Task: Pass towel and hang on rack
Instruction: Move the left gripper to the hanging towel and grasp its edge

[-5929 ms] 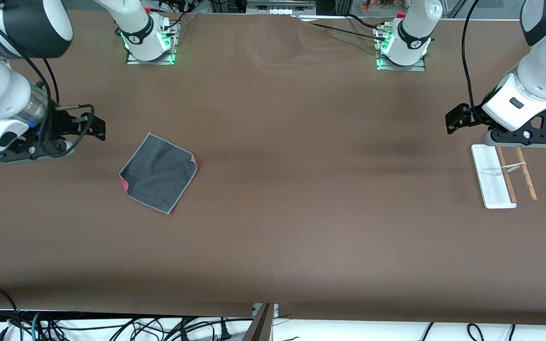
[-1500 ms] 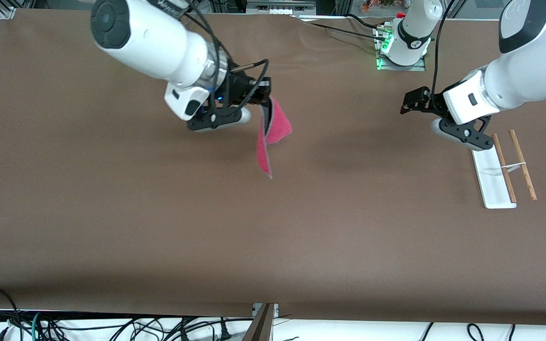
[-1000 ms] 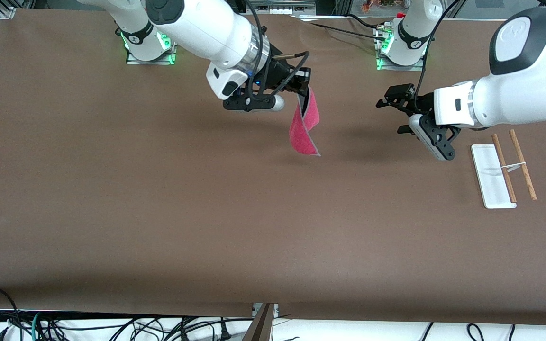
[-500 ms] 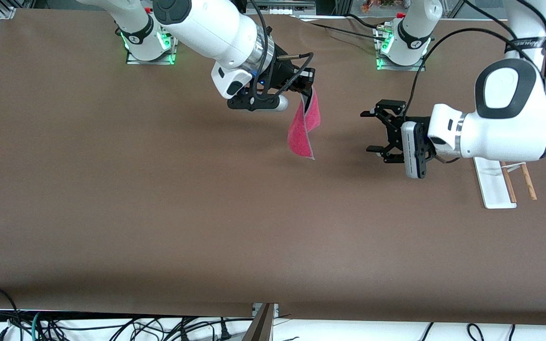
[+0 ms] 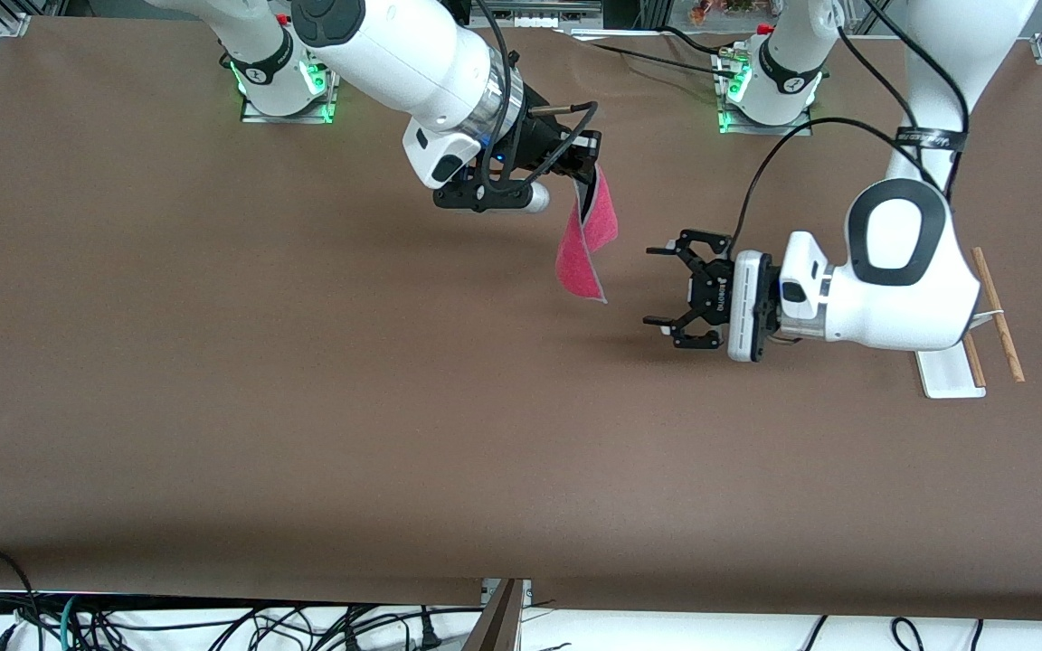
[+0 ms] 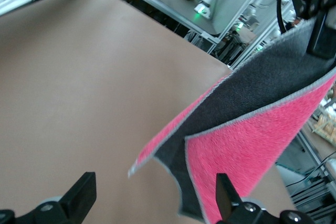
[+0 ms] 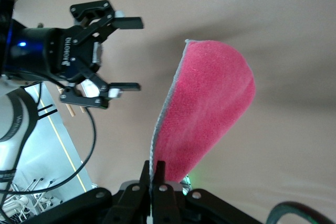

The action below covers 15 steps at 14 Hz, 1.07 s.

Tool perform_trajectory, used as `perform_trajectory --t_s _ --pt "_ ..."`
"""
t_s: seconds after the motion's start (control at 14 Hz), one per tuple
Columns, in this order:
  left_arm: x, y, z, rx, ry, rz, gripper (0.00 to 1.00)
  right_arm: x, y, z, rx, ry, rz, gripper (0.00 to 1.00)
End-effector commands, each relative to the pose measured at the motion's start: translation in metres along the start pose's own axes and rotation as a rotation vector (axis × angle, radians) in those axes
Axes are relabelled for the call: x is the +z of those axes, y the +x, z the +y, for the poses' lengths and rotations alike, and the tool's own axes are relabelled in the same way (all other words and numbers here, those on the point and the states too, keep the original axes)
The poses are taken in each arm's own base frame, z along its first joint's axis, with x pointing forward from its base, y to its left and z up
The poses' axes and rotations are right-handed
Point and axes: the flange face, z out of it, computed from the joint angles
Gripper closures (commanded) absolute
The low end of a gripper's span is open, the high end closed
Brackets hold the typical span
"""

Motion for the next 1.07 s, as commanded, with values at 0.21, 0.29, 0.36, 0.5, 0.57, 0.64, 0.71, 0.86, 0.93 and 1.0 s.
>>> perform_trajectory --t_s 0.21,0.29,0.36,0.5,0.57,0.64,0.71,0.86,0.93,1.0 --pt "0.058 -0.004 -0.016 0.173 -0.022 0.087 0.07 -0.002 -0.002 -0.006 0.013 0.019 -0.004 1.00" --pt "0.059 -0.005 -0.017 0.186 -0.022 0.087 0.08 -0.002 -0.002 -0.006 0.013 0.019 -0.004 1.00" --pt "0.062 -0.005 -0.017 0.187 -0.027 0.086 0.11 -0.001 -0.001 -0.006 0.014 0.018 -0.005 1.00" --pt "0.081 -0.011 -0.017 0.179 -0.052 0.085 0.25 -0.001 -0.001 -0.006 0.014 0.018 -0.005 1.00" --pt "0.085 -0.013 -0.020 0.190 -0.054 0.100 0.34 -0.002 -0.002 -0.006 0.013 0.019 -0.004 1.00" --pt "0.090 -0.013 -0.021 0.208 -0.056 0.115 0.49 -0.002 -0.002 -0.006 0.013 0.019 -0.004 1.00" --pt "0.093 -0.013 -0.021 0.234 -0.057 0.124 0.73 -0.001 -0.001 -0.005 0.021 0.017 -0.003 1.00" --pt "0.091 -0.015 -0.023 0.262 -0.054 0.128 1.00 -0.001 -0.001 -0.005 0.024 0.017 -0.004 1.00" --pt "0.090 -0.018 -0.024 0.258 -0.053 0.128 1.00 -0.001 -0.001 -0.005 0.024 0.017 -0.004 1.00" --pt "0.088 -0.019 -0.024 0.257 -0.052 0.128 1.00 -0.001 -0.001 -0.005 0.024 0.017 -0.004 1.00"
